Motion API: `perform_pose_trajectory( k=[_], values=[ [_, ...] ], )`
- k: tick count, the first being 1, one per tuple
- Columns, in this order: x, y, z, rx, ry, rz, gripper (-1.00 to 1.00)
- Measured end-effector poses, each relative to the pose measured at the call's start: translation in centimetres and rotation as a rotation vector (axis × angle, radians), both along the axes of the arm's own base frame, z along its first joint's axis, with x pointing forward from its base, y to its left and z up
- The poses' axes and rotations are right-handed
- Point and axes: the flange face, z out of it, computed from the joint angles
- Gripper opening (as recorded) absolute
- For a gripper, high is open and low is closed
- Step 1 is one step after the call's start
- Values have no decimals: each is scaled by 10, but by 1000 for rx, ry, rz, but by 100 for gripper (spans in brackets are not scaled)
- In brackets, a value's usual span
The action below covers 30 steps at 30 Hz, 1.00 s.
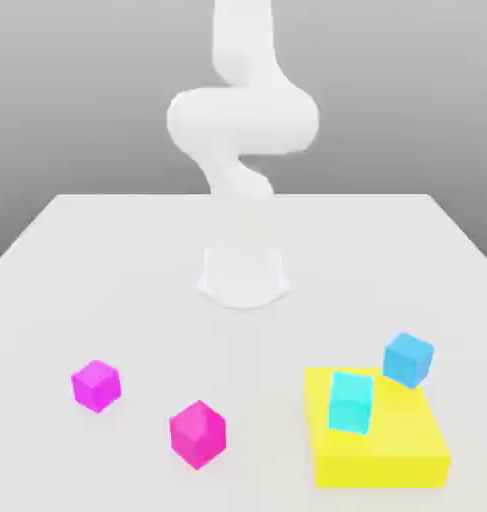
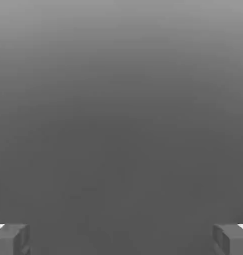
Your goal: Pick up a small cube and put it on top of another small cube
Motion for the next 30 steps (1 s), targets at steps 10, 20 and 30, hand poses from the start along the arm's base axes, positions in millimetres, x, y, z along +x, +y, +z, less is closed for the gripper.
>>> perform_pose_trajectory(
  k=[10,20,30],
  values=[
    [76,-22,-221,-137,313,301,0],
    [38,-44,-428,-255,613,608,0],
    [18,-50,-526,-282,679,681,-100]
  ],
)
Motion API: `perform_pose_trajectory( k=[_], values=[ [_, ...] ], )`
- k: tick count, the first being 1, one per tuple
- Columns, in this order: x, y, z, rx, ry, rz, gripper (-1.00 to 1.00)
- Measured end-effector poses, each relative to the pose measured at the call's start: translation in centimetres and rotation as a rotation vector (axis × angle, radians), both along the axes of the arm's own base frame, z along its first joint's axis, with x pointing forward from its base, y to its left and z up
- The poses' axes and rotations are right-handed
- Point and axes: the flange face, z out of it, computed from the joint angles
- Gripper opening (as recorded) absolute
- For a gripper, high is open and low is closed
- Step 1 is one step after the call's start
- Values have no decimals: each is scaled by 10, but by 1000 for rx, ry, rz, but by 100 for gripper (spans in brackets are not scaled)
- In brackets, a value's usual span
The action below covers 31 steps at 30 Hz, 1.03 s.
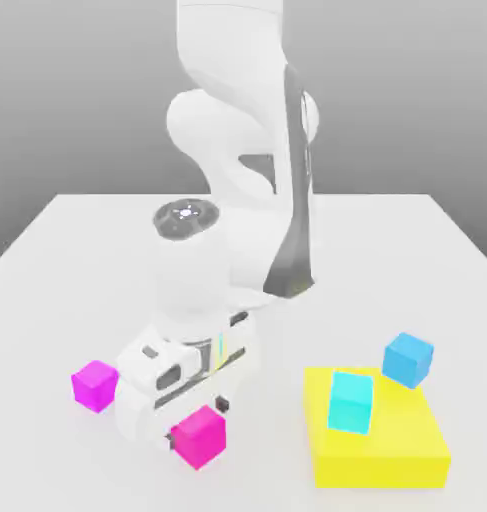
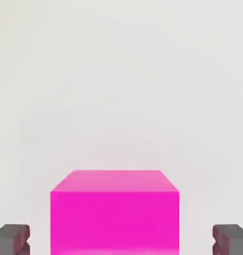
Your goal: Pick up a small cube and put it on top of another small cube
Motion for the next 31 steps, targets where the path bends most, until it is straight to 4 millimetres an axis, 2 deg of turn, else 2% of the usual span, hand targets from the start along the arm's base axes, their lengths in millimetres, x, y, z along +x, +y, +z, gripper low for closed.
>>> perform_pose_trajectory(
  k=[5,11,12,14,16,17,19,22,24,27,28,31],
  values=[
    [0,0,-3,1,2,0,-100],
    [0,2,52,3,2,3,-100],
    [2,20,61,12,3,41,-100],
    [3,79,80,28,6,169,-100],
    [-6,143,99,38,9,311,-100],
    [-12,164,109,39,10,358,-100],
    [-27,204,129,36,11,450,-100],
    [-65,267,158,15,7,615,-100],
    [-76,282,149,6,4,657,-100],
    [-79,287,116,3,3,669,-100],
    [-80,286,107,2,3,670,100],
    [-80,286,107,2,3,670,100]
  ],
)
